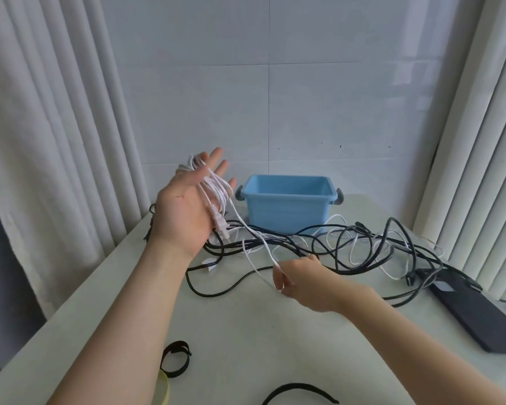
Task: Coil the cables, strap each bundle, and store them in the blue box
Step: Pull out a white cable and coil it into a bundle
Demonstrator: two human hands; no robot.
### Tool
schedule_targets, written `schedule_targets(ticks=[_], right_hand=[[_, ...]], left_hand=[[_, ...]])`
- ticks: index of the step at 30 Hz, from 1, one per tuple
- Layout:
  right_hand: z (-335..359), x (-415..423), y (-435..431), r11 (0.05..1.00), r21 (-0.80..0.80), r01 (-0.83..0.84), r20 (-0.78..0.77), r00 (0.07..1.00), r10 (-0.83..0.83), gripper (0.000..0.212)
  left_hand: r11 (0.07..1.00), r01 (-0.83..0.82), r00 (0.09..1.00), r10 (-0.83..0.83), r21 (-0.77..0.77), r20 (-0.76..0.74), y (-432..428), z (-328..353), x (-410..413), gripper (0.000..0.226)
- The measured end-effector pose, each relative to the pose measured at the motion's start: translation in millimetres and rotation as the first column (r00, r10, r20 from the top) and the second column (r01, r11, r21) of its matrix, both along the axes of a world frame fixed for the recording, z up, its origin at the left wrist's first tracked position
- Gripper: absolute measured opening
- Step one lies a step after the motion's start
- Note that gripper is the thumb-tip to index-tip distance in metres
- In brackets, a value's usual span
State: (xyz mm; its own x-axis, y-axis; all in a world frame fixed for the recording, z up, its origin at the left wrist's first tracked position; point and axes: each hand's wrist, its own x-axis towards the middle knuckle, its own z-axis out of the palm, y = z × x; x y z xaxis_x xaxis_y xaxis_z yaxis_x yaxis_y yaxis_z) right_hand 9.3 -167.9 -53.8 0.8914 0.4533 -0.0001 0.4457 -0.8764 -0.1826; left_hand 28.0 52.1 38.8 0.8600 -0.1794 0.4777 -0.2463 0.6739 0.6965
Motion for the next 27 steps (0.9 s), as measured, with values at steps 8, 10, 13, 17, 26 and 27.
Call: schedule_targets(ticks=[8, 10, 13, 17, 26, 27], right_hand=[[63.8, -34.4, 4.3, 0.988, -0.048, -0.149, 0.362, 0.919, 0.157, 0.04], [75.9, -35.3, -2.6, 0.984, 0.072, -0.166, 0.424, 0.898, 0.12, 0.042], [87.9, -33.9, -14.0, 0.96, 0.227, -0.165, 0.543, 0.839, 0.016, 0.038], [95.5, -31.9, -26.3, 0.866, 0.472, -0.167, 0.521, 0.845, -0.121, 0.035], [91.4, -15.6, -41.4, 0.573, 0.82, 0.011, 0.22, 0.918, -0.331, 0.011], [89.0, -12.9, -45.4, 0.522, 0.852, 0.039, 0.177, 0.918, -0.356, 0.01]], left_hand=[[0.708, -0.321, 0.947, 0.242, 0.629, 0.21, -12.3, -31.8, 11.3, 0.034], [0.619, -0.274, 0.961, 0.149, 0.736, 0.233, -13.8, -39.7, 14.7, 0.029], [0.521, -0.155, 0.983, -0.007, 0.84, 0.185, -19.1, -44.0, 12.5, 0.016], [0.383, -0.049, 0.985, -0.134, 0.923, 0.108, -33.3, -43.3, -1.6, 0.011], [0.434, 0.056, 0.961, -0.267, 0.899, 0.069, -42.6, -37.7, -15.8, 0.013], [0.466, 0.106, 0.95, -0.309, 0.878, 0.05, -42.1, -35.8, -17.6, 0.008]])
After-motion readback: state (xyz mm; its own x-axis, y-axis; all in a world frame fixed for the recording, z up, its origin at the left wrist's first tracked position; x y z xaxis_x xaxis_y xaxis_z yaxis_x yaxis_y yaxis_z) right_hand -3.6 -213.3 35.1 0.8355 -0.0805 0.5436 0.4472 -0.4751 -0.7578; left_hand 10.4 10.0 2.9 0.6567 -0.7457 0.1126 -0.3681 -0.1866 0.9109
